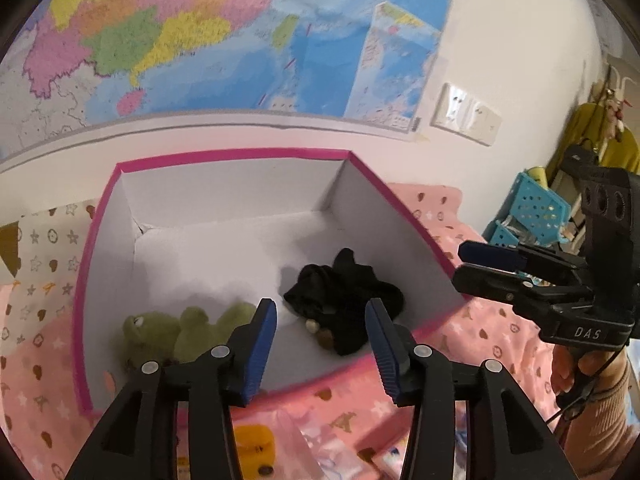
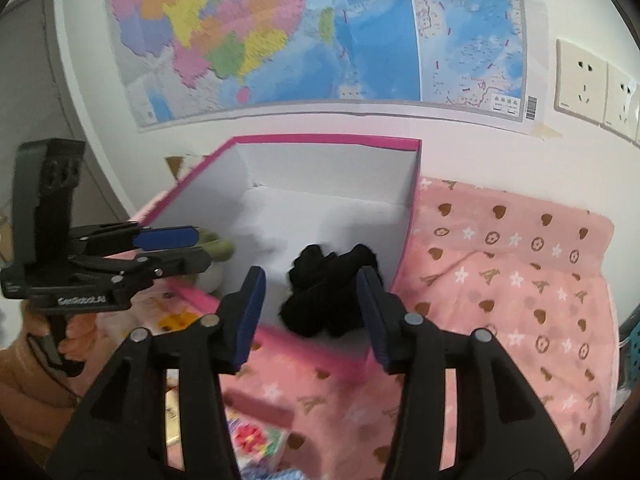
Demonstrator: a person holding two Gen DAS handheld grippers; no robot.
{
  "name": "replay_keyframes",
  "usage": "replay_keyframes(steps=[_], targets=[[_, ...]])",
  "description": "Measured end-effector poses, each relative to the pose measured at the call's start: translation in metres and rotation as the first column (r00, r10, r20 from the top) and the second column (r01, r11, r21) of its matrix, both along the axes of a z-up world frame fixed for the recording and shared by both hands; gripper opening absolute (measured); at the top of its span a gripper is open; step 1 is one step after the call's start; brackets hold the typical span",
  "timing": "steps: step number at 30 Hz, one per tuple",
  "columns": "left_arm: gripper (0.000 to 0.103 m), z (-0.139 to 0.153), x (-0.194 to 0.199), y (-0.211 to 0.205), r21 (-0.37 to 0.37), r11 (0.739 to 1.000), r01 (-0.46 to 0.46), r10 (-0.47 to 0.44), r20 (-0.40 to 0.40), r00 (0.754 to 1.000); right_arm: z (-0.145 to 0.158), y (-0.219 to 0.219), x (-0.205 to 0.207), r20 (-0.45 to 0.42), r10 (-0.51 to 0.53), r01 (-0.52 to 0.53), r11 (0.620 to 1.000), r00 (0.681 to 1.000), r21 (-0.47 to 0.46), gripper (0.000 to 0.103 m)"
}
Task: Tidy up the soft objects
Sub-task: 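Grasp the blue gingham scrunchie with the right gripper, then carry the gingham scrunchie into the box and release it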
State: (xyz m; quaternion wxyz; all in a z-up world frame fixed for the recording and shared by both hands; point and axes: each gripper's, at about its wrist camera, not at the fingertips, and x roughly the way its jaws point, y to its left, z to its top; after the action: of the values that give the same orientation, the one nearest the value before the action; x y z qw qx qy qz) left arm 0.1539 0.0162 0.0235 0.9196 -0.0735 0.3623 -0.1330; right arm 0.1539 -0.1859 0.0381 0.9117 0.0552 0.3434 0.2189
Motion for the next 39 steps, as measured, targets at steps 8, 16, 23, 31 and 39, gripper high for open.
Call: replay_keyframes(steps=[8,16,23,31,39], targets=[[0.054,0.009,-0.037,-0.018,-0.017,0.995,0.095,-0.094,0.058,0.994,-0.018,-0.01,-0.047,-0.054,0.048,-0.045,0.998,0.997,0.047,0.058],[0.054,-0.003,-0.06,-0.034,-0.065,0.986,0.156,-0.154,0.035,0.987,-0.059,-0.025,-0.078,-0.17,0.032,-0.024,0.998,0.985,0.05,0.058],[0.054,-0.017,-0.071,-0.057,-0.099,0.968,0.231,-0.232,0.002,0.973,-0.087,-0.032,-0.095,-0.243,0.026,-0.013,0.998,0.97,0.054,0.057],[0.054,-0.036,-0.076,-0.078,-0.103,0.953,0.285,-0.293,-0.064,0.954,-0.112,-0.028,-0.101,-0.294,0.057,-0.039,0.997,0.954,0.068,0.04],[0.054,-0.049,-0.08,-0.085,-0.134,0.943,0.305,-0.32,-0.114,0.941,-0.112,-0.029,-0.106,-0.281,0.059,-0.034,0.995,0.958,0.091,0.015]])
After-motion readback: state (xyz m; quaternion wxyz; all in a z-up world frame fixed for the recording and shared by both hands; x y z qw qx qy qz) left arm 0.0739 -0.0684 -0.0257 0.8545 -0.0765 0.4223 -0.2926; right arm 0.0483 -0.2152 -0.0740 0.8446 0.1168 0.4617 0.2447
